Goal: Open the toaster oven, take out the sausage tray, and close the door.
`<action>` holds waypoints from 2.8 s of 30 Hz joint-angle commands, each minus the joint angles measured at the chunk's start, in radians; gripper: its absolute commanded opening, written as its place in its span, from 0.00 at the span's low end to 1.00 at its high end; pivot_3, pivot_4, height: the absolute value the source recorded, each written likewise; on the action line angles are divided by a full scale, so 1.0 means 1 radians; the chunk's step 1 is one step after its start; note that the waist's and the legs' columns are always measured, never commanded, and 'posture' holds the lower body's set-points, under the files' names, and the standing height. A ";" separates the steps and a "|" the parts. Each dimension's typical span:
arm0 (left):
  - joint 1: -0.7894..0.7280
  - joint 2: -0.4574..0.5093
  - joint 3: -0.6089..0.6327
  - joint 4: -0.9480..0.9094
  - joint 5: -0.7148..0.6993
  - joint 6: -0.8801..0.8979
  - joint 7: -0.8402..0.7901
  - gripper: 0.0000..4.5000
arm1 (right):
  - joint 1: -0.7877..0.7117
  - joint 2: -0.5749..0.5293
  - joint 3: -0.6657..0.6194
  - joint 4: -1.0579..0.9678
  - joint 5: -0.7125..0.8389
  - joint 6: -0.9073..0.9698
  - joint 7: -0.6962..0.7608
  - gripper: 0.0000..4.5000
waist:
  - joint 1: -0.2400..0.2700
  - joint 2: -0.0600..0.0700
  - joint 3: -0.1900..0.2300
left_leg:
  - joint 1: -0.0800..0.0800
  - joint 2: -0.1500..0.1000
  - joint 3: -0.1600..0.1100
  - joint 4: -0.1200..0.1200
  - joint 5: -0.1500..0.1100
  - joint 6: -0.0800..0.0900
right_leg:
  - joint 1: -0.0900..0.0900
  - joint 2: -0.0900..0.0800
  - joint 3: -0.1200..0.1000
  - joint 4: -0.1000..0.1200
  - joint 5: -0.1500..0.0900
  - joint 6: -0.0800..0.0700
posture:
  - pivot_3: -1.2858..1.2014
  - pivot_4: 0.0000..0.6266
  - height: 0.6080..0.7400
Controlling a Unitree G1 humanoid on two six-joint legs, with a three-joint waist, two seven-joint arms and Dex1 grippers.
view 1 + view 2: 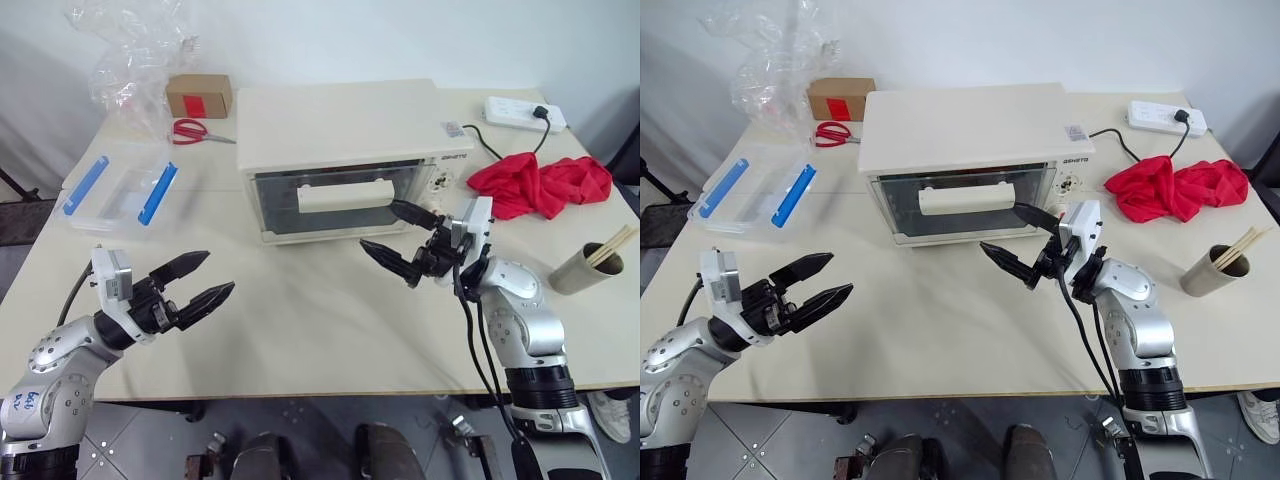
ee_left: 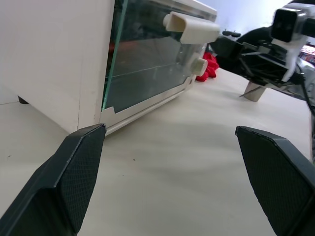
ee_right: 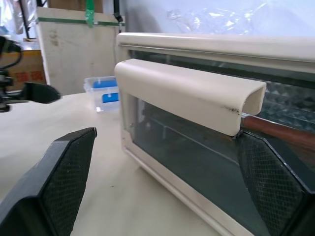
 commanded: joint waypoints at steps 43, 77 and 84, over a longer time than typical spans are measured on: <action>-0.514 -0.123 -0.239 0.401 0.174 -0.045 -0.223 0.01 | 0.467 -0.273 -0.214 -0.020 -0.182 -0.472 0.062 1.00 | 0.046 -0.003 0.002 | -0.002 -0.001 0.003 0.004 0.000 0.000 | 0.004 0.002 -0.002 -0.002 0.001 0.001 | 0.52 0.24 1.00; -0.149 -0.126 -0.154 0.185 0.271 -0.256 -0.115 0.40 | -0.257 -0.028 0.382 0.155 -1.127 -0.176 -0.640 1.00 | 0.004 -0.003 0.002 | -0.001 0.001 0.001 0.005 0.001 -0.001 | 0.000 0.001 0.001 0.003 0.000 0.001 | 0.52 0.24 1.00; -0.121 -0.130 -0.107 0.127 0.233 -0.232 -0.059 0.67 | -0.357 0.002 0.430 0.317 -1.216 -0.196 -0.743 0.65 | 0.000 -0.003 0.002 | -0.001 0.001 0.001 0.004 0.001 -0.001 | -0.001 0.001 0.001 0.004 0.000 0.001 | 0.52 0.24 1.00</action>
